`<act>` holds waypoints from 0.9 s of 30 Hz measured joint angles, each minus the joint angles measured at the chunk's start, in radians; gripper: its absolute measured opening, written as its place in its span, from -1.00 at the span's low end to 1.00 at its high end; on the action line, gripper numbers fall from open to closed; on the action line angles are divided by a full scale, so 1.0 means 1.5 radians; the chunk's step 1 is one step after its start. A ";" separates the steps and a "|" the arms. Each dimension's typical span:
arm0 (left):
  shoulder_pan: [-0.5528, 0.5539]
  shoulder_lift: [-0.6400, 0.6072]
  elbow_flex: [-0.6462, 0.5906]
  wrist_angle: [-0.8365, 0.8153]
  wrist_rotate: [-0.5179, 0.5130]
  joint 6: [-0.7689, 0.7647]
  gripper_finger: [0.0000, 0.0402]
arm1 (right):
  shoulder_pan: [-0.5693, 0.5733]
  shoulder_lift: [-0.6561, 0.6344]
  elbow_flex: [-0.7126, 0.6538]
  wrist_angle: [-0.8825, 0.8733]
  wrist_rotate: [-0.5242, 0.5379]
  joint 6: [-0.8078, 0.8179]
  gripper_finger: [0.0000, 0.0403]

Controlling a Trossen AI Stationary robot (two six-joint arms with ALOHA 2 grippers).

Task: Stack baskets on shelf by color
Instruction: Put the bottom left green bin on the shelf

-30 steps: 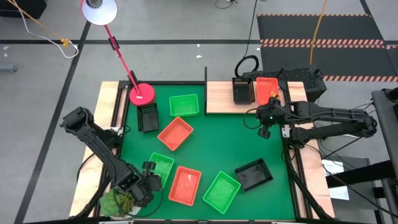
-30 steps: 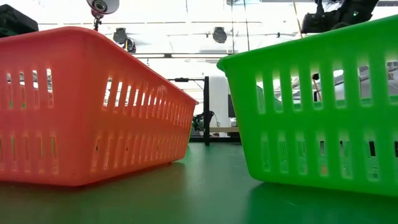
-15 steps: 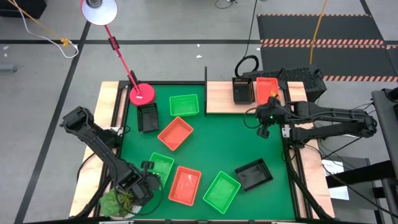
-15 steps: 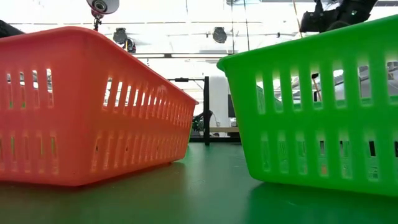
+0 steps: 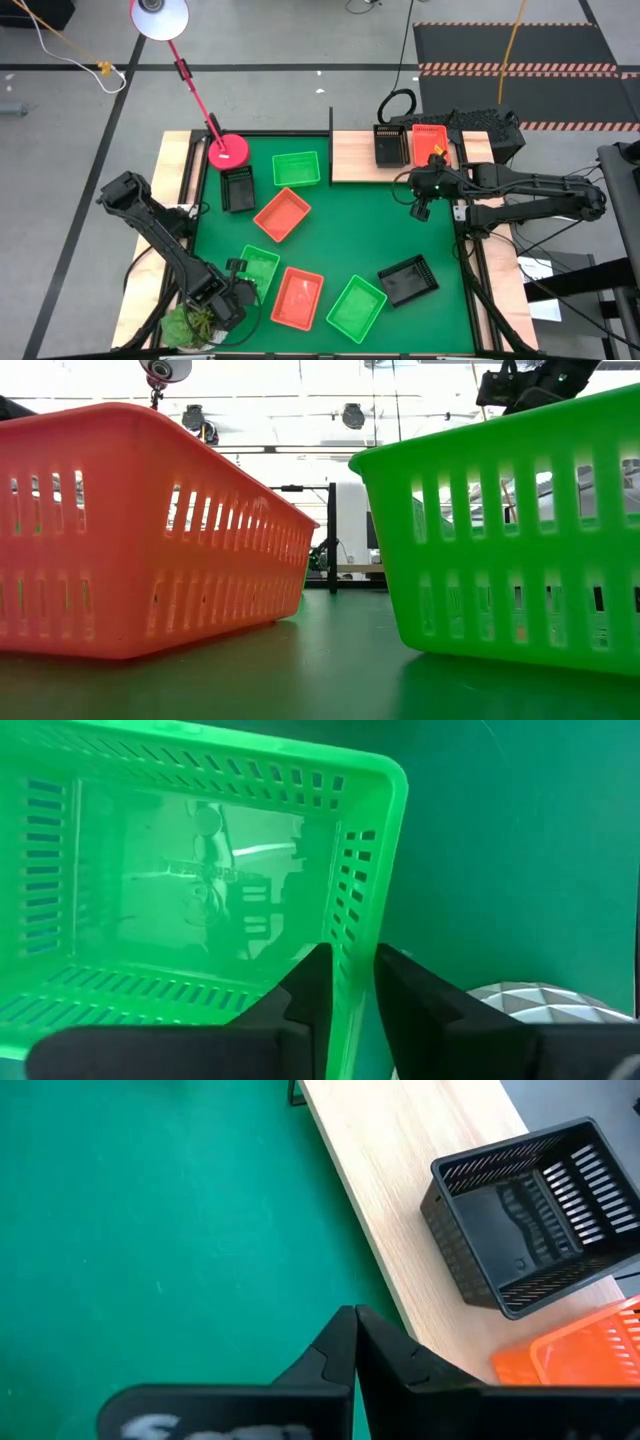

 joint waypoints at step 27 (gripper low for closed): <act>0.030 0.001 0.034 -0.032 0.020 -0.036 0.00 | 0.000 0.000 0.000 0.009 -0.002 -0.003 -1.00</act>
